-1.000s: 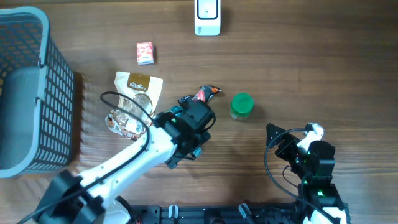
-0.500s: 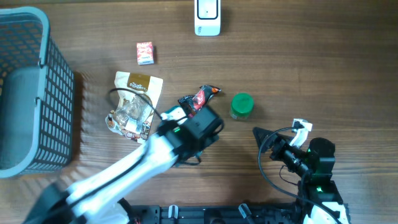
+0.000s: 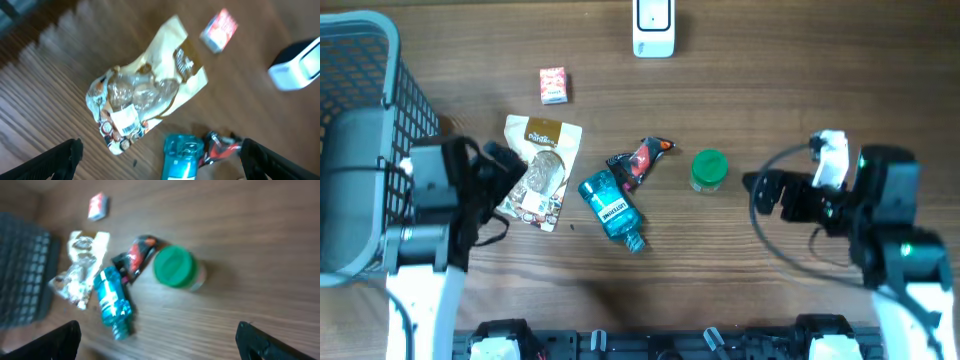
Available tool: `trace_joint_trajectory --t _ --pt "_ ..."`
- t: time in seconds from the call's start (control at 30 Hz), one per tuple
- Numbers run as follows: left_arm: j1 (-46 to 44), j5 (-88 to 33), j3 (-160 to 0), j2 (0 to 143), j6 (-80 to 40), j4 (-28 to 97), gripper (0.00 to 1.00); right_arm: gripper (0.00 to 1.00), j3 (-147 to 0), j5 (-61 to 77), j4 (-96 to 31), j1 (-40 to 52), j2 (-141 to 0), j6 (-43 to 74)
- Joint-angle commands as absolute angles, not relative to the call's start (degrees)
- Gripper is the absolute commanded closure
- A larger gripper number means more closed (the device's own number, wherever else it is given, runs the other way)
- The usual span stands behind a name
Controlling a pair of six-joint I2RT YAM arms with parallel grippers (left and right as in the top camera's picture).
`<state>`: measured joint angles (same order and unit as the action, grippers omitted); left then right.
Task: Scan the item barcode
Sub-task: 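Reach the right gripper down and grasp the green-capped jar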
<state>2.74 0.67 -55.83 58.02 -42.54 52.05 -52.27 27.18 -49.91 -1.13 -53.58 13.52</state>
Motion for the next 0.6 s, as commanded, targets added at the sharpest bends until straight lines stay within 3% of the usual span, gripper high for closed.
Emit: trace_joint_trajectory --t 0.0,0.07,0.17,0.27,0.43,0.57 --pt "1.72 -2.55 -55.94 65.04 -39.22 51.86 0.0 0.0 -63.18 13.45 -60.73 -0.14 -65.28 16.97" --pt "1.17 -2.55 -55.94 66.81 -39.2 51.42 0.0 0.0 -67.37 15.09 -64.2 2.61 -71.53 17.19" --pt "0.95 -2.52 -55.94 67.07 -39.18 50.52 0.0 0.0 -67.83 25.23 -55.96 6.52 -79.31 22.68" --pt "0.95 -2.52 -55.94 67.09 -39.18 50.54 0.0 0.0 -67.94 13.19 -56.97 12.78 -85.69 36.8" --pt "0.95 -2.52 -55.94 67.09 -39.11 51.05 0.0 0.0 -71.59 6.09 -57.63 21.74 -93.38 53.34" --pt "0.95 -2.52 -55.94 67.09 -37.67 51.51 0.0 0.0 -75.96 1.48 -60.38 21.8 -96.18 56.71"
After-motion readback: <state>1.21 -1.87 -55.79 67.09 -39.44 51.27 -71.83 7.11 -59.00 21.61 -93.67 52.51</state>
